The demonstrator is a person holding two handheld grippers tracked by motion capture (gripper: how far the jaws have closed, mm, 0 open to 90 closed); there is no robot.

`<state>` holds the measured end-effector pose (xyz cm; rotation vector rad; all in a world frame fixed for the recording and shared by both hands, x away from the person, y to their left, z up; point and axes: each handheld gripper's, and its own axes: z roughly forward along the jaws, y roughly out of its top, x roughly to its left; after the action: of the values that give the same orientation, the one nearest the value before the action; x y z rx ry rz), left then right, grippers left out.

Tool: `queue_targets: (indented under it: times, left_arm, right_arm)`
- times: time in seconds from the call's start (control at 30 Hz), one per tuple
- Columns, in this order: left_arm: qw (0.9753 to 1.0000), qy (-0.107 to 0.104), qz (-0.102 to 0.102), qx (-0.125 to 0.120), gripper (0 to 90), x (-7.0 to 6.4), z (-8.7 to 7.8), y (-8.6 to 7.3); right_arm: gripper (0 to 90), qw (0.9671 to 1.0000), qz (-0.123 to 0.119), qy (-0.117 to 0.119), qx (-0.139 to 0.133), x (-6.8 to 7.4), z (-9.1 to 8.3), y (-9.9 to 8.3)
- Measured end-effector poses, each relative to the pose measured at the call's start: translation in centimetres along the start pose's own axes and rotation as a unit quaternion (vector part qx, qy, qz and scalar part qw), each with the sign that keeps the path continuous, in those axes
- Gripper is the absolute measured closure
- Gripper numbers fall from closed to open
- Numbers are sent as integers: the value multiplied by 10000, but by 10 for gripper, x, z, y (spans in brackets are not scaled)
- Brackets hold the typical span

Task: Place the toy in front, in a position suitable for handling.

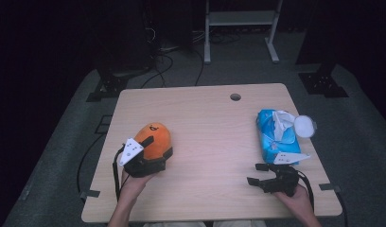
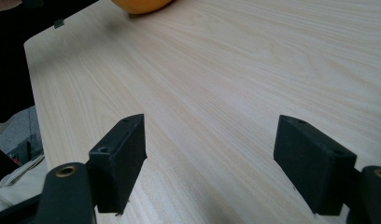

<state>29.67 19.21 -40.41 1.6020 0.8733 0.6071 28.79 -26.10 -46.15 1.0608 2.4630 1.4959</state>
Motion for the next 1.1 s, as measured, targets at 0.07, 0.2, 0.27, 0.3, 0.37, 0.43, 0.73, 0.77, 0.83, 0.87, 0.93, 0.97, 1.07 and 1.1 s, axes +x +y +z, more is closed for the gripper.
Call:
queue_targets:
  times: [0.07, 0.2, 0.27, 0.3, 0.37, 0.43, 0.73, 0.77, 0.83, 0.87, 0.93, 0.97, 1.07, 1.1]
  left_arm:
    - [9999, 113, -53, -63, 142, 8, -4, 2]
    - [9994, 287, -109, -144, 141, 20, -11, 4]
    - [9993, 341, -101, -150, 141, 23, -13, 4]
    - [9990, 397, -125, -172, 141, 26, -14, 4]
    - [9982, 555, -142, -191, 141, 36, -19, 2]
    - [9975, 658, -148, -213, 141, 41, -20, -1]
    - [9964, 810, -212, -160, 141, 52, -10, -11]
    - [9964, 808, -206, -162, 141, 52, -8, -12]
    - [9962, 836, -192, -161, 140, 52, -4, -12]
    - [9961, 855, -156, -145, 140, 53, -3, -12]
    - [9958, 902, -131, -130, 140, 54, 0, -13]
    - [9956, 915, -154, -118, 140, 55, 1, -14]
    - [9953, 948, -183, -37, 140, 58, 7, -16]
    - [9953, 947, -197, -10, 140, 59, 9, -17]
  right_arm:
    - [241, 10000, -3, 2, -9, -1, 0, 0]
    - [241, 10000, 28, 14, -4, -2, 1, -1]
    - [241, 10000, 42, 14, 11, -2, 1, -1]
    - [241, 10000, 47, 16, 16, -2, 2, -1]
    - [241, 10000, 35, 19, 38, -1, 3, -1]
    - [241, 10000, 25, 12, 47, -1, 3, -1]
    - [241, 10000, 14, 0, 48, 0, 3, -1]
    - [241, 10000, 9, -3, 43, 0, 3, -1]
    - [241, 10000, -22, -22, 58, 0, 2, 0]
    - [241, 10000, -39, -32, 29, 0, 1, 1]
    - [241, 10000, -6, -4, -30, 0, -1, 1]
    - [241, 10000, -14, -14, -29, 0, -2, 2]
    - [241, 10000, -1, -12, -25, -1, -2, 2]
    - [241, 10000, -9, -11, -14, -1, -2, 2]
